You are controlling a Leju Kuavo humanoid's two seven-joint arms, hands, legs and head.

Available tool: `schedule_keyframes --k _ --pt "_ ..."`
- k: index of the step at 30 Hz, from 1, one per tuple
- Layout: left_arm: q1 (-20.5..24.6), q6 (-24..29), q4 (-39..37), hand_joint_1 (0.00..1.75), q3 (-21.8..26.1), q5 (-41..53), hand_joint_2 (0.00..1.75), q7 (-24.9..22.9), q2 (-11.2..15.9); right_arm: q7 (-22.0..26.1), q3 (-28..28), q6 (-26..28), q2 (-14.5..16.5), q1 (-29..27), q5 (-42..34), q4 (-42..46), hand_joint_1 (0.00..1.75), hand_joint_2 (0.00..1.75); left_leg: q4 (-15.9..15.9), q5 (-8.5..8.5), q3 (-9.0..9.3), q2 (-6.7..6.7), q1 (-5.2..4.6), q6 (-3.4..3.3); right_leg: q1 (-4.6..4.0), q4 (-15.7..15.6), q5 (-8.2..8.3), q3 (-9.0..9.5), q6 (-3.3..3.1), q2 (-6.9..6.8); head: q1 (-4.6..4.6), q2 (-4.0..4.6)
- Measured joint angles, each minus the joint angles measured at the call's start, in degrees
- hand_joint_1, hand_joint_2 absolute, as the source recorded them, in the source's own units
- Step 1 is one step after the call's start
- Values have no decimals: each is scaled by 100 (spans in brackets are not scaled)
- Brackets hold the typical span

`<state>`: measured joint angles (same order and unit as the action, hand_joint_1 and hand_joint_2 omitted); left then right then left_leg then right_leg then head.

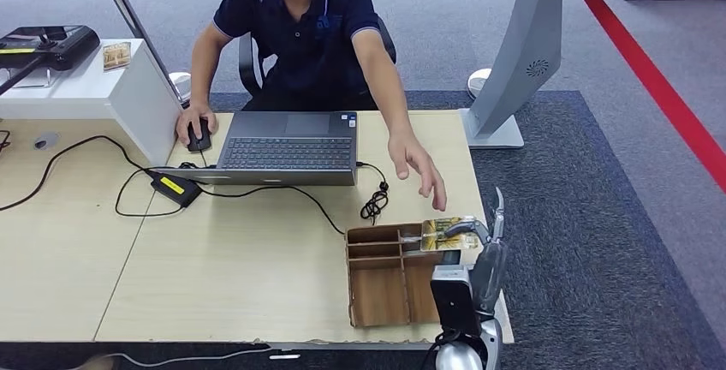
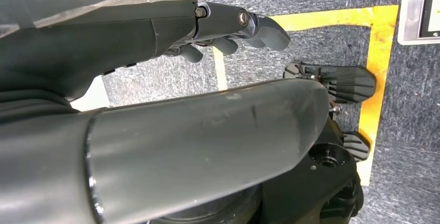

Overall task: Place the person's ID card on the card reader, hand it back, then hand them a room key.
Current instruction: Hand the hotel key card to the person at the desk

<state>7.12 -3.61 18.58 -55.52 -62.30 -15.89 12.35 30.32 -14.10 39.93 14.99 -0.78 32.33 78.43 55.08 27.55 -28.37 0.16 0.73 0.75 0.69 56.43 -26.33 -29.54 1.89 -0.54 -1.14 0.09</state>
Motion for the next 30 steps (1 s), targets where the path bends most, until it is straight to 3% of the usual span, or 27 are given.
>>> schedule_keyframes --k 14,15,18,19,30 --pt "1 -24 0 0 -87 30 0 0 2 -105 -420 0 -95 72 -76 176 175 175 0 0 0 0 0 0 0 0 0 0 0 0 1 0" --pt "1 -25 0 0 -93 34 0 0 2 -105 -438 0 -98 75 -80 184 148 175 0 0 0 0 0 0 0 0 0 0 0 0 1 0" --pt "2 -29 0 0 -106 43 0 0 2 -105 -501 0 -107 88 -81 193 17 175 0 0 0 0 0 0 0 0 0 0 0 0 1 0" --pt "2 -30 0 0 -111 44 0 0 2 -116 -519 0 -109 93 -81 194 0 175 0 0 1 0 0 0 0 0 0 0 0 0 1 0" --pt "3 -44 0 0 -127 49 0 0 2 -364 -663 0 -145 128 -54 199 0 175 0 0 2 0 0 0 0 0 1 0 -2 0 1 0"
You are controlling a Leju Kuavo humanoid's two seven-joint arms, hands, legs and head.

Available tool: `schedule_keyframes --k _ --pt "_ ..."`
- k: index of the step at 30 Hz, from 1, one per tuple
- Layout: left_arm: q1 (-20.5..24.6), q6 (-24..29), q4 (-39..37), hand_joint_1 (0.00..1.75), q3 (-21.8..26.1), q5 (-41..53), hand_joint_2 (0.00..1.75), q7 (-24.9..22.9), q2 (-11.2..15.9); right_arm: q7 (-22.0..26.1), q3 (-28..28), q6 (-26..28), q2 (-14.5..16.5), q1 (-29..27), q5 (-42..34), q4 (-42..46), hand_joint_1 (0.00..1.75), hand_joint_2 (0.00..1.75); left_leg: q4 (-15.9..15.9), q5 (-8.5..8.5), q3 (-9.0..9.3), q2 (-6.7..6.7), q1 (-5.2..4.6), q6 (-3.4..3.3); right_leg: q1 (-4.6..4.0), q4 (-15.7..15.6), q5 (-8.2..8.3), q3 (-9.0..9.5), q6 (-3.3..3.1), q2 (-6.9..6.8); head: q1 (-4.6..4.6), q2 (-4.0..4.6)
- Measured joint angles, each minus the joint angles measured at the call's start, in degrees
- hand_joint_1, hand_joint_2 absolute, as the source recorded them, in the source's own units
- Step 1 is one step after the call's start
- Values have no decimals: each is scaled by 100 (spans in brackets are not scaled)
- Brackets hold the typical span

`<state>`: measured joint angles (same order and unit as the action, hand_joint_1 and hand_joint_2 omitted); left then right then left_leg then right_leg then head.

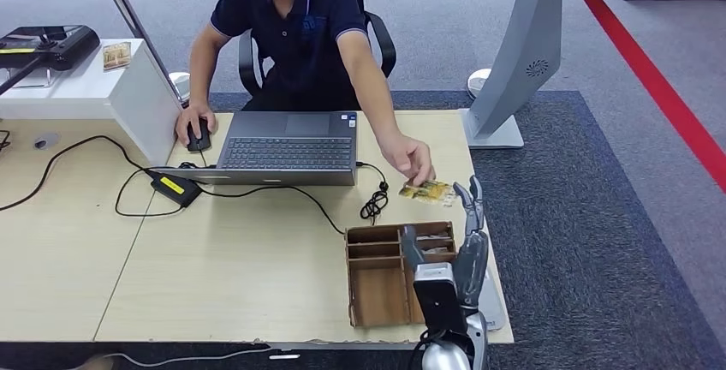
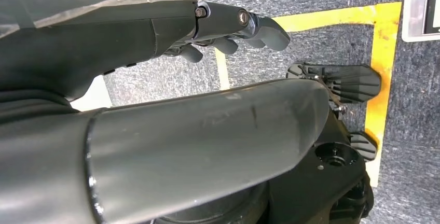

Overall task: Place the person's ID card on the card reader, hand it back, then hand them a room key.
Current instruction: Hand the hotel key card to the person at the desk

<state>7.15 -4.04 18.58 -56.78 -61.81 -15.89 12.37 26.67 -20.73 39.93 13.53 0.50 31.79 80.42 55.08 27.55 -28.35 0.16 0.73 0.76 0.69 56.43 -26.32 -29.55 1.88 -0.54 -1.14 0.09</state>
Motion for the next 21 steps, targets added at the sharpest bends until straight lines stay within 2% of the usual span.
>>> schedule_keyframes --k 13,21 --pt "-1 -23 0 0 0 -51 0 0 21 -778 -180 0 -113 7 106 209 0 175 0 0 1 -1 0 0 0 -1 0 -3 0 0 1 0" --pt "-2 -33 0 0 0 -97 0 0 48 -1247 -286 2 -304 -28 336 433 0 175 0 0 1 -1 0 0 0 -1 0 -3 0 0 0 0"
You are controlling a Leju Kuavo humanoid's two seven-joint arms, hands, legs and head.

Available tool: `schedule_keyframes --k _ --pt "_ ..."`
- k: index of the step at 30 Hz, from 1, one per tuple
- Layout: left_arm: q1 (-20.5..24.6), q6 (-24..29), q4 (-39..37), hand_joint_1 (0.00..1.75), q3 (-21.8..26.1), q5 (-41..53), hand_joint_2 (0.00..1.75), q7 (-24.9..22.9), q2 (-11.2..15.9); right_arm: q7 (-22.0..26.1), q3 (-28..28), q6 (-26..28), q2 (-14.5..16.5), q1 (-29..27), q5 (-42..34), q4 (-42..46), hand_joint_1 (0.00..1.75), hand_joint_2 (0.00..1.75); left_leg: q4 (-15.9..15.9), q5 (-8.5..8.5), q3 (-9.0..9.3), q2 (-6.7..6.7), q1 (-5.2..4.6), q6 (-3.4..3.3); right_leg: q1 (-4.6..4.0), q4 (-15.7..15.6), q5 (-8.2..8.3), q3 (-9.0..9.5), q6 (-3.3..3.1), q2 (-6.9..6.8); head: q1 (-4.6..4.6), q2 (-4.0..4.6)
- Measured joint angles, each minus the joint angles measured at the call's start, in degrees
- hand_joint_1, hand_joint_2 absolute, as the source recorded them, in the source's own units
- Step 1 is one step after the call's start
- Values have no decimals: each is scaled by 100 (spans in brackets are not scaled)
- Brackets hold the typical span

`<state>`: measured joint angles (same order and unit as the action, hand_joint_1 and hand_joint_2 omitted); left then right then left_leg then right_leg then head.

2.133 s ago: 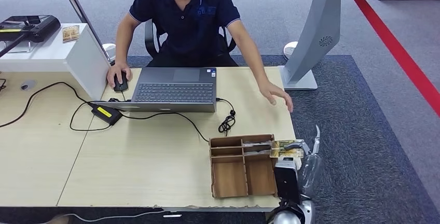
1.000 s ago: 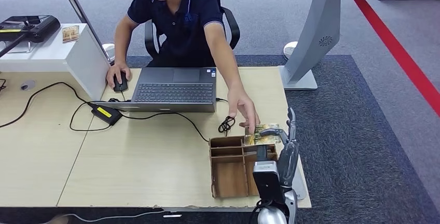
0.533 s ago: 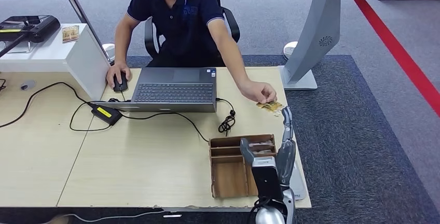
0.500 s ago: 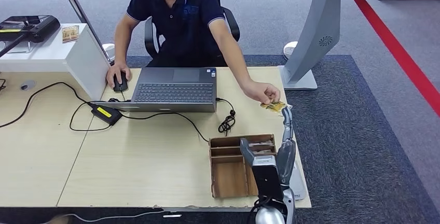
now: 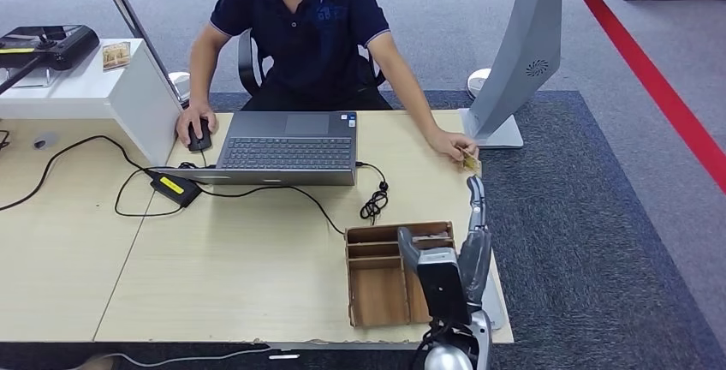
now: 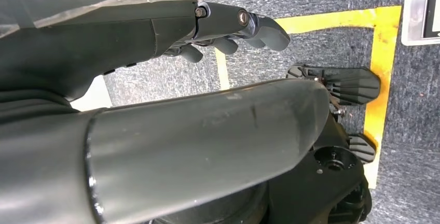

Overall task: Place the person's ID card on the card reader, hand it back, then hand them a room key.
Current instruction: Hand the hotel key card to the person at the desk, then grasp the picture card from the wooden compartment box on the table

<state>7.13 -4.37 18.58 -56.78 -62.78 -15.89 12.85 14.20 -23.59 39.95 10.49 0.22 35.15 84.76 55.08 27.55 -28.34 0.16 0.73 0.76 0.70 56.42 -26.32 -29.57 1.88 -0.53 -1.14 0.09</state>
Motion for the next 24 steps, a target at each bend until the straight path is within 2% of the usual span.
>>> schedule_keyframes --k 7,15,24 --pt "0 -10 0 0 0 -10 0 0 2 -381 -37 0 -222 -43 411 186 0 175 0 0 0 0 0 0 0 -1 0 0 0 0 2 0" --pt "-1 -52 -1 0 0 18 0 0 37 -1192 -141 4 -653 -52 1640 421 0 175 1 0 0 0 0 0 0 -1 0 0 0 0 1 0" --pt "0 -98 -2 0 0 75 0 0 50 -1685 -242 6 -1044 -50 2468 642 0 175 1 0 0 0 -1 0 1 -1 0 1 0 0 2 0"
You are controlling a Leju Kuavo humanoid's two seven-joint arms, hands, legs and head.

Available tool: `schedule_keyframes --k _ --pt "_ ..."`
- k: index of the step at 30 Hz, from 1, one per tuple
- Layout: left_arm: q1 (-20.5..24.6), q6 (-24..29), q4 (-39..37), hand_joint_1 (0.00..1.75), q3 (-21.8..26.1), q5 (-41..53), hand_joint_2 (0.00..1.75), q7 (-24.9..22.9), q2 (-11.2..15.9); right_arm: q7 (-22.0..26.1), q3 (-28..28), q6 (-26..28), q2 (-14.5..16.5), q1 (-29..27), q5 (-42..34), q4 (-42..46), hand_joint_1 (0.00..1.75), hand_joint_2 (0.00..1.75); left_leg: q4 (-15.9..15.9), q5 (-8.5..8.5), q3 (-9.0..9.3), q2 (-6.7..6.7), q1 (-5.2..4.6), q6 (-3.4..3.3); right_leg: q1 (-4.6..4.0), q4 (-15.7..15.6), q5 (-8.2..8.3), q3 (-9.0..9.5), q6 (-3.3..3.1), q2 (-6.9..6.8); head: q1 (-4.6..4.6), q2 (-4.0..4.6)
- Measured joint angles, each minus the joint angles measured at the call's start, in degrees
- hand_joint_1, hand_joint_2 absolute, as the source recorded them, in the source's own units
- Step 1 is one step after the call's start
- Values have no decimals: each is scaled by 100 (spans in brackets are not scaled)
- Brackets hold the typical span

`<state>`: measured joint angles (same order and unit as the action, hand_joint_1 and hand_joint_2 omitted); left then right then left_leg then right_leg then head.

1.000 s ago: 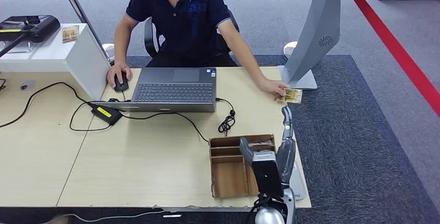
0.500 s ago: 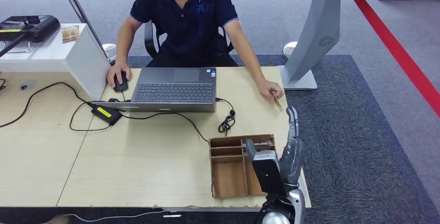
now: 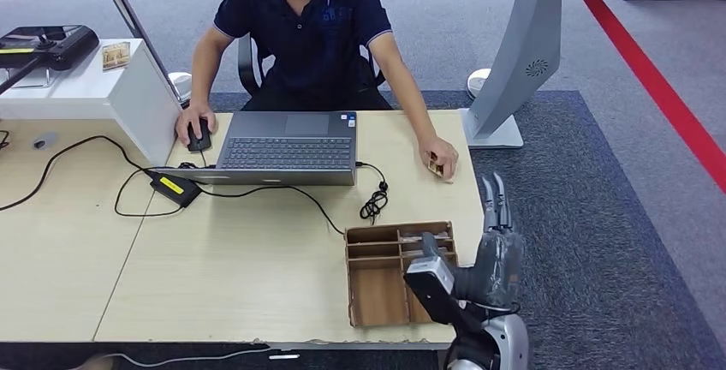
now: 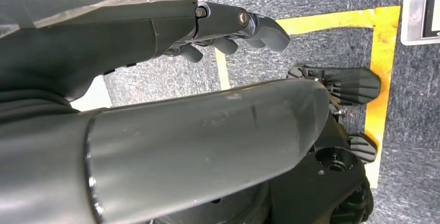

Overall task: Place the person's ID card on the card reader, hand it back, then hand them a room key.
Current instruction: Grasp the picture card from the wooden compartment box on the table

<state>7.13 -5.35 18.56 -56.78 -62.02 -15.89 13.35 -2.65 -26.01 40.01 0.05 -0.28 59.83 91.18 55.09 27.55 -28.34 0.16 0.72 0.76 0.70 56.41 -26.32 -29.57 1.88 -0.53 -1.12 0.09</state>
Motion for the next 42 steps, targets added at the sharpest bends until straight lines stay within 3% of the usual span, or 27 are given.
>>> schedule_keyframes --k 17,31,42 --pt "2 -51 -6 0 0 92 0 0 18 -791 -830 -2 -685 284 424 8 0 175 0 0 -3 0 0 0 0 0 0 -1 0 0 -1 0" --pt "7 -62 -7 0 0 118 0 0 34 -1050 -1459 -6 -874 514 281 -393 0 175 0 0 -2 0 0 0 0 0 0 -1 0 0 0 0" --pt "5 -62 -7 0 0 132 0 0 46 -1014 -1549 -6 -891 576 195 -953 0 175 0 0 -2 0 0 0 0 0 0 -1 0 0 -1 0"
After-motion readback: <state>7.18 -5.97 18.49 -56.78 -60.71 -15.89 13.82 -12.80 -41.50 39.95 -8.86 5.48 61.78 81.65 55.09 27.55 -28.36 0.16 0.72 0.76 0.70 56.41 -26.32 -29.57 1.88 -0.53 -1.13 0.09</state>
